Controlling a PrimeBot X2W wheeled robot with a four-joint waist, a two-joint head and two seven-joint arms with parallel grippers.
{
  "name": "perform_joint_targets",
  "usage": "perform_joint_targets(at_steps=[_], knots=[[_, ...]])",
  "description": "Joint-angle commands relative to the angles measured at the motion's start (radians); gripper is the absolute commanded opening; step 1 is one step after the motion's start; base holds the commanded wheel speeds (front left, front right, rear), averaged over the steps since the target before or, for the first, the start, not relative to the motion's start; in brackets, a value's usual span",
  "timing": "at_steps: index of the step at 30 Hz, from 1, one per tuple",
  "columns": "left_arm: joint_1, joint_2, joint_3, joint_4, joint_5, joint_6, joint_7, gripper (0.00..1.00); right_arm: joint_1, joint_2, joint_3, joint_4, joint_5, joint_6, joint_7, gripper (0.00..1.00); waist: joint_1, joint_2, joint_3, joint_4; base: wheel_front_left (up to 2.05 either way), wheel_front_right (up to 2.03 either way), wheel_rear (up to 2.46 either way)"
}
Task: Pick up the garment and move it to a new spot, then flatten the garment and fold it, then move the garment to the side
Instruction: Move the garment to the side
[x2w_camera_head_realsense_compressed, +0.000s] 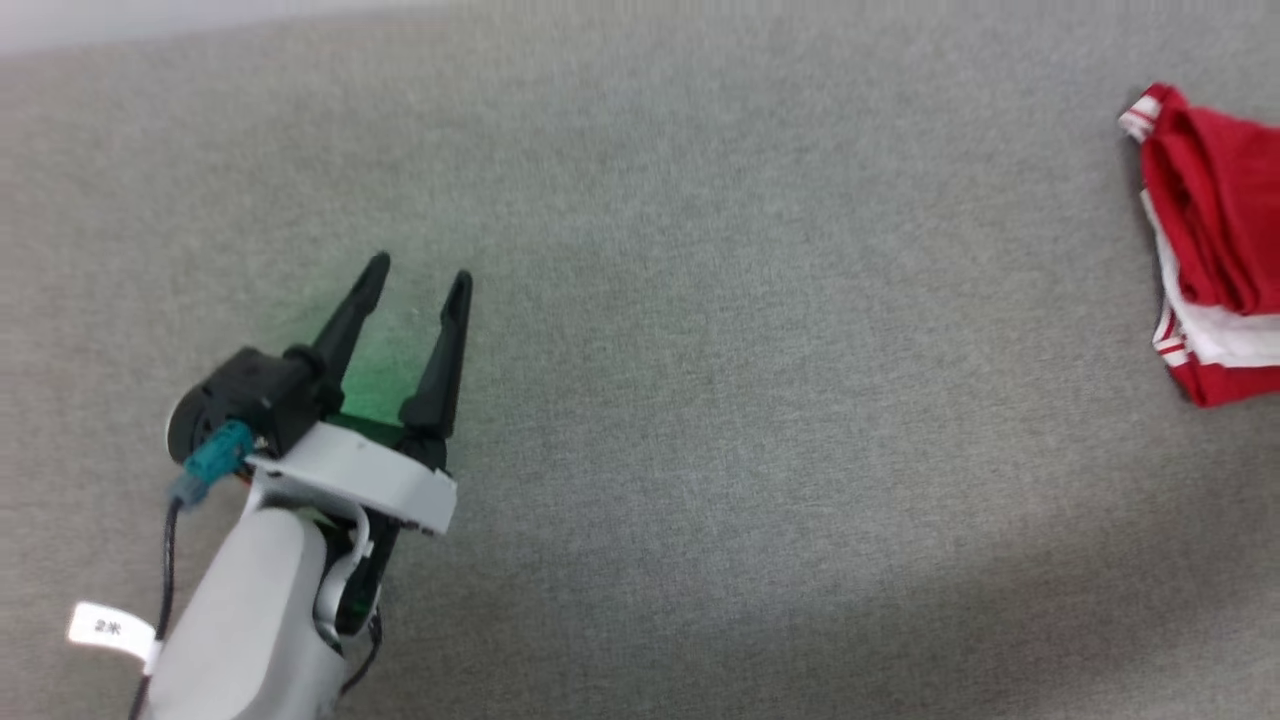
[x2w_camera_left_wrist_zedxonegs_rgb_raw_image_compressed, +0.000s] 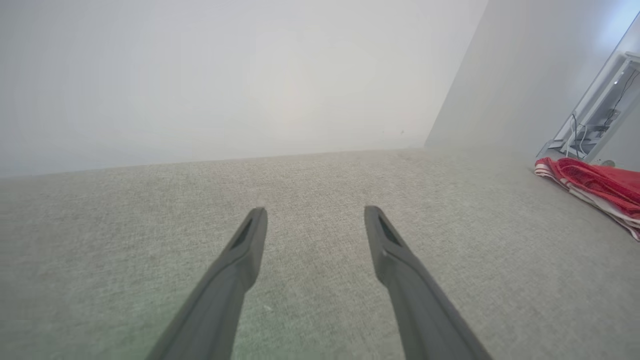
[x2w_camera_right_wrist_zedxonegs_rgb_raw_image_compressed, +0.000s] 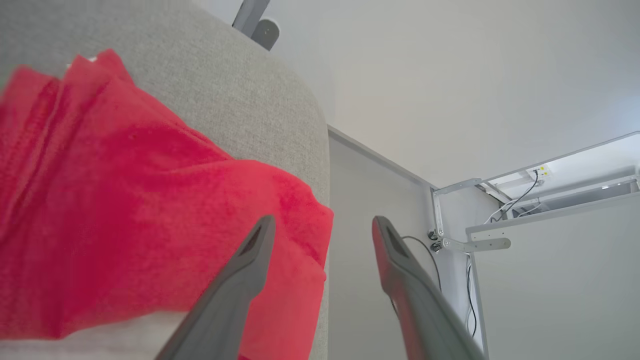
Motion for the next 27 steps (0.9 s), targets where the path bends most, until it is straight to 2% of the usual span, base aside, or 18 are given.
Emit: perform_joint_targets(at_steps=[1,5,17,27], knots=[[0.014,-0.001,0.003,0.003,-0.007,-0.002,0.001,1.0,0.015,0.008,0.004,0.002,0.002,-0.001,-0.008,1.0,0.0,-0.0001,-0.062,0.009,0.0,0.0,0.0],[0.05,-0.003,0.011,0.011,-0.006,-0.002,0.0,1.0,0.038,0.023,0.003,0.012,0.006,-0.001,-0.05,1.0,0.0,-0.0001,-0.125,0.025,0.0,0.0,0.0],[0.154,-0.001,0.052,0.021,-0.025,-0.001,0.001,1.0,0.151,0.107,-0.088,0.02,0.003,-0.001,-0.182,1.0,0.0,-0.0001,-0.278,0.113,0.0,0.0,0.0],[0.236,0.008,0.092,0.024,-0.055,0.013,0.0,1.0,0.309,0.186,-0.224,-0.095,-0.033,-0.001,-0.206,1.0,0.0,-0.0001,-0.354,0.198,0.0,0.0,0.0]])
